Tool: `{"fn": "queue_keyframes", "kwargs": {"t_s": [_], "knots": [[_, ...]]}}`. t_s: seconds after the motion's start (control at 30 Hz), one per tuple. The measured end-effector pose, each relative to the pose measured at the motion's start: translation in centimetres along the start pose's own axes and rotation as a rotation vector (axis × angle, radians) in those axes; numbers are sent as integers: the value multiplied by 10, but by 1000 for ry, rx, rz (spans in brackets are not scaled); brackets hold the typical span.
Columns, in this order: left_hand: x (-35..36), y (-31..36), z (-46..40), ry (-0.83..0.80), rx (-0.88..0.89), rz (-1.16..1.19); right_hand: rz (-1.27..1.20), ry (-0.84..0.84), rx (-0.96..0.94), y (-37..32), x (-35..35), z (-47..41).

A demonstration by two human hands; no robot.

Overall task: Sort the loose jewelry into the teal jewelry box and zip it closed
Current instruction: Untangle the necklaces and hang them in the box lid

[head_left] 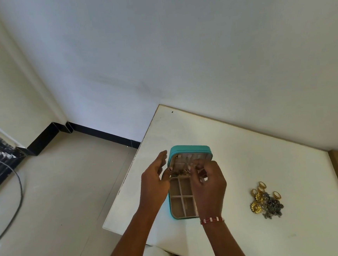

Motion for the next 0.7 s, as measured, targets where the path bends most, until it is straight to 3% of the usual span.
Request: {"fn": "queue_keyframes", "kwargs": {"t_s": [0.23,0.33,0.5,0.7], "knots": [[0,-31,24,21,-111,10,-37,53,82,23,-31,31],[-3,-40,34,47,-133,27,-12,30,125,34,-38,44],[1,-44,49,46,-137,25,-29,-68,355,61,-35,72],[4,-49,60,37,-137,17,-64,-146,381,62,-31,82]]}}
Point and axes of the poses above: each hand's wrist, its own z-axis away from the middle knuckle, its own x-axis out of the palm, y = z × x, the point moved 8 cm from there along -z, towards the middle knuckle, and after that the axes turned 14 degrees about -x, right-handed, at the moved point
